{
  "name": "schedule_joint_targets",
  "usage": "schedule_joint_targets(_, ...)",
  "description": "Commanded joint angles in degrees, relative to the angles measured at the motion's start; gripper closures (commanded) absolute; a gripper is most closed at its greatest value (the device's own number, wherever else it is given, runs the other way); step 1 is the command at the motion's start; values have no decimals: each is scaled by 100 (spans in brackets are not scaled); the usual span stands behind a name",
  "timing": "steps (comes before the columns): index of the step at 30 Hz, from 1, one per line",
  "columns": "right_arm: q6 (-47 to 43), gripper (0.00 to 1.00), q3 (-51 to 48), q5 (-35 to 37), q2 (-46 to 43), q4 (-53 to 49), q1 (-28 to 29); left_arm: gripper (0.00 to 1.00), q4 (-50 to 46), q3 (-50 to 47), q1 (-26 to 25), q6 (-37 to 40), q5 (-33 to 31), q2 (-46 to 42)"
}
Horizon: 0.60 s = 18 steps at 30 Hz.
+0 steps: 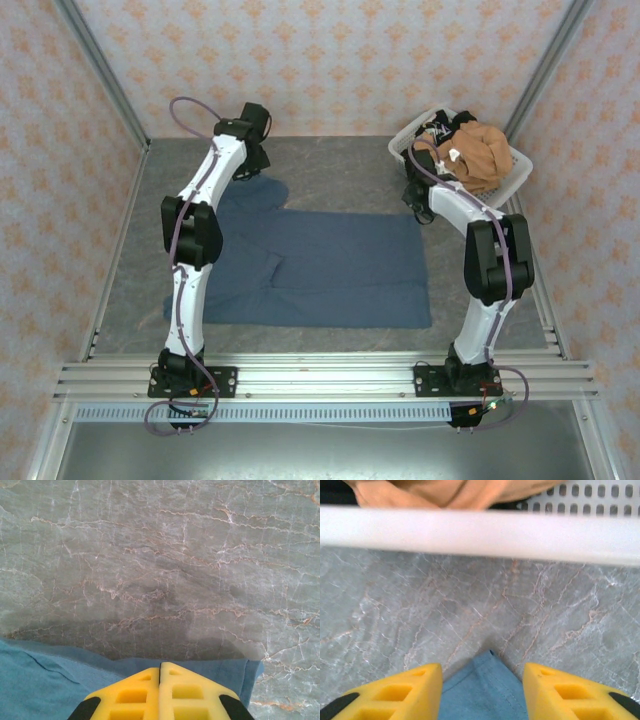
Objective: Fold and stack the t-shirts
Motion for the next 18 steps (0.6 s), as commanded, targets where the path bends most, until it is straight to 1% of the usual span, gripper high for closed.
schedule_joint_targets(1, -121, 55, -84, 321, -76, -66, -137, 100, -16, -239, -52, 72, -1, -297)
schedule_joint_targets(4, -228, 56, 113, 187, 44, -71, -469, 100, 10, -403, -52, 97, -10, -405)
schedule_joint_targets(10, -611, 56, 929, -52, 556, -341, -860, 100, 115, -771, -48, 98, -1, -603)
schedule_joint_targets(14, -683, 55, 1180, -208, 695, -488, -946, 100, 186, -953, -50, 98, 10, -696)
schedule_joint_targets(18, -742, 51, 922, -499, 401, -376, -846, 100, 208, -1037, -48, 106, -17, -750)
